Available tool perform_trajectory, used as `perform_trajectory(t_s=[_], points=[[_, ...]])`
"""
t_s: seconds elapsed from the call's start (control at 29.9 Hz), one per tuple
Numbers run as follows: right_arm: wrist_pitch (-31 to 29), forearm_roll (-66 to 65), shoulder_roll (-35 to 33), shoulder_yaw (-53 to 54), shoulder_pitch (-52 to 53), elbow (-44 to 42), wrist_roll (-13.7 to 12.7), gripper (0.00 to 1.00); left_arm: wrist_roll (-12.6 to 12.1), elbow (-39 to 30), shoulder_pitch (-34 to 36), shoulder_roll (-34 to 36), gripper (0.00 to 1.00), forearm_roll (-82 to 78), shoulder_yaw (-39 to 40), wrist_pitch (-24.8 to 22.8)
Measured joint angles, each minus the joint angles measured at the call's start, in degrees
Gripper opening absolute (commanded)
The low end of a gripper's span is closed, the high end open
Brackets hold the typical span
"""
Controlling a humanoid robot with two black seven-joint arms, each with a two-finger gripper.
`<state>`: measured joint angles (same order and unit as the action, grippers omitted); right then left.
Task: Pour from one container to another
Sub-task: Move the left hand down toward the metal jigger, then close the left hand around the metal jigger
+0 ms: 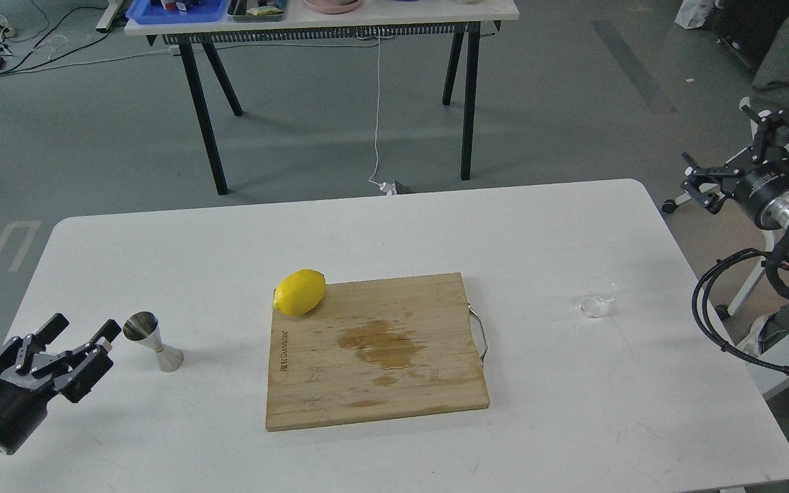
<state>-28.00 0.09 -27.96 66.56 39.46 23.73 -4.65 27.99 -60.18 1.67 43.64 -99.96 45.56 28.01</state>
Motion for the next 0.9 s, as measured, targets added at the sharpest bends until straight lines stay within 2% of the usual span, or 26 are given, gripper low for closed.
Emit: perform_trajectory(t_s=[0.17,0.53,0.9], points=[[0.0,0.0,0.0,0.1,0.0,0.0,0.0,0.98,0.0,3.2,-0.3,-3.5,1.0,-1.2,-1.2,0.0],[0.0,0.0,-0.3,0.1,0.0,0.0,0.0,0.98,0.0,4.1,-0.4,-8.3,1.0,-1.8,-3.4,0.0],[0.0,0.0,-0.4,1.5,0.0,0.1,0.0,0.98,0.0,10.5,1.8,-11.6,0.99,-1.9,-3.4,0.0]])
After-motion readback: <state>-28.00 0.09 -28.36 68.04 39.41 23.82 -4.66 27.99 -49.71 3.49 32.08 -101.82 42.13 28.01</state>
